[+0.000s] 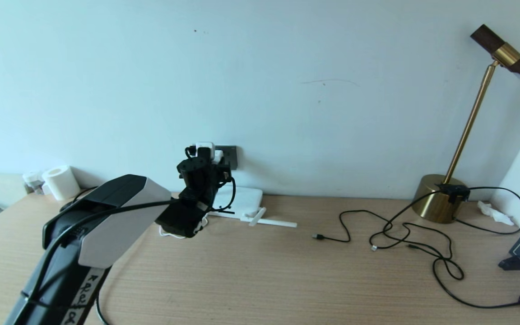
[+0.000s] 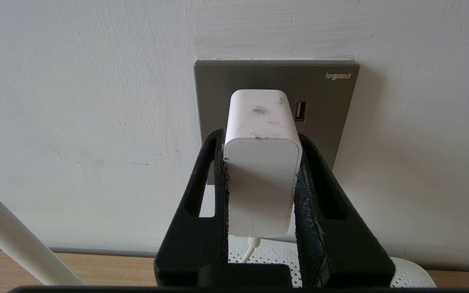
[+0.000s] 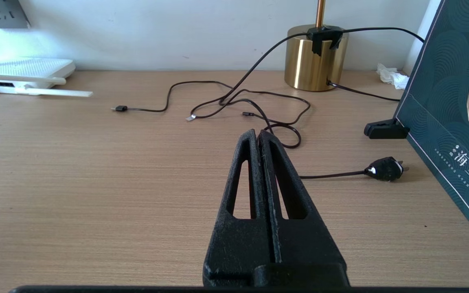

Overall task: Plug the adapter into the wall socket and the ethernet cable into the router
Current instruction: Plug plug into socket

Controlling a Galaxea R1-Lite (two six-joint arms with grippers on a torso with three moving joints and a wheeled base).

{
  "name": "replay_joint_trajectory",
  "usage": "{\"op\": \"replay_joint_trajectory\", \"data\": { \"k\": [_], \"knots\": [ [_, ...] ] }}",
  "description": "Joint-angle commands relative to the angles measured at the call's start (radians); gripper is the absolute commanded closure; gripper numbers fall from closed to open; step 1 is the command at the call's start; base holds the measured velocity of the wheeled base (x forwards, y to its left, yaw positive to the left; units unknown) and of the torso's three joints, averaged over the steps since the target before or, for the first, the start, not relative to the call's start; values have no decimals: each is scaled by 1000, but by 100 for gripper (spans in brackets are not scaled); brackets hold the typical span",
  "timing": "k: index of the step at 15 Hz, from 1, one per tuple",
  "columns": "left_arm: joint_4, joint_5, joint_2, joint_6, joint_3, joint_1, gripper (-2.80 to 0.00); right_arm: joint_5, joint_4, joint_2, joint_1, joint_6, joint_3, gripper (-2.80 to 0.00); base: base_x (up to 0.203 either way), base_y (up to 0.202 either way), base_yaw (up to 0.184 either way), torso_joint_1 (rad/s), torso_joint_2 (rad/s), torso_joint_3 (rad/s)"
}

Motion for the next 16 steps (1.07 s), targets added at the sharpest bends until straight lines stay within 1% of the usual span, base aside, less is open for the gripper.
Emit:
{"op": "replay_joint_trajectory", "data": {
  "k": [1,16],
  "knots": [
    [-4,2,9,0,-3,0,0,0,-1,1,0,0,11,0,0,0,0,0,0,0],
    [0,4,27,-12,-3,-2,0,0,-1,0,0,0,11,0,0,0,0,0,0,0]
  ]
}}
